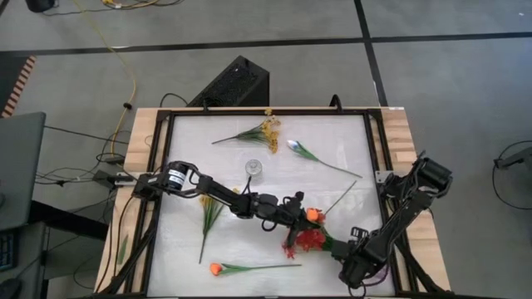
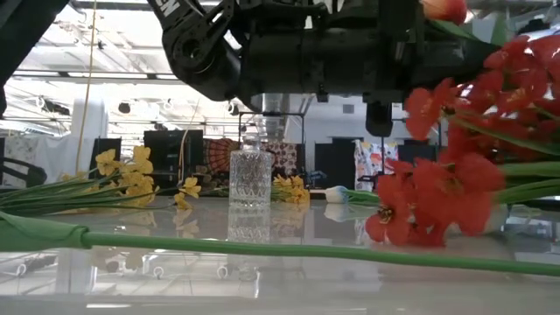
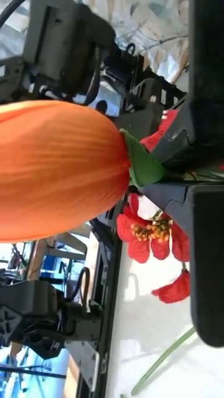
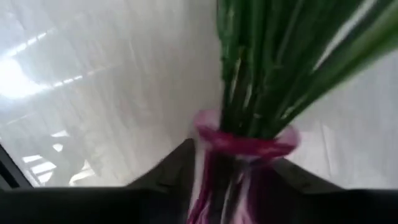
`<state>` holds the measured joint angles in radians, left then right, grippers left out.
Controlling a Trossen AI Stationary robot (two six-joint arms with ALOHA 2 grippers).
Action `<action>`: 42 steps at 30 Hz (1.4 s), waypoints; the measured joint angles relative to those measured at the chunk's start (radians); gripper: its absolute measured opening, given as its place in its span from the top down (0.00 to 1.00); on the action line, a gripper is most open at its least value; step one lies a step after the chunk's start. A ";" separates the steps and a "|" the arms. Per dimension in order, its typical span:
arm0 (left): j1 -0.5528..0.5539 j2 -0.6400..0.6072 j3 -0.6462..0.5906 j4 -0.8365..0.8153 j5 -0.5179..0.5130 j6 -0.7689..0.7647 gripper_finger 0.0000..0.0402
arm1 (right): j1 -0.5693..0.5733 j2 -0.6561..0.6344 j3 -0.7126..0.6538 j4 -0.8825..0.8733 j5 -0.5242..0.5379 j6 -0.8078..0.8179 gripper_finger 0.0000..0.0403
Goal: Sort flowers into vase by color
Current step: Put the top orange flower into the pink vase
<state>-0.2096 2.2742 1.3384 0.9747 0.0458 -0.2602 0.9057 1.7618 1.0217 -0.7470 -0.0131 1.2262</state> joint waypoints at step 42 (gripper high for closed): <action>0.006 -0.342 0.099 -0.454 -0.053 0.211 1.00 | 0.105 -0.027 0.027 -0.065 1.346 0.232 0.67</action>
<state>-0.2032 1.9324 1.4376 0.5207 -0.0069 -0.0487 1.0106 1.7348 1.0485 -0.8120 1.3333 1.4580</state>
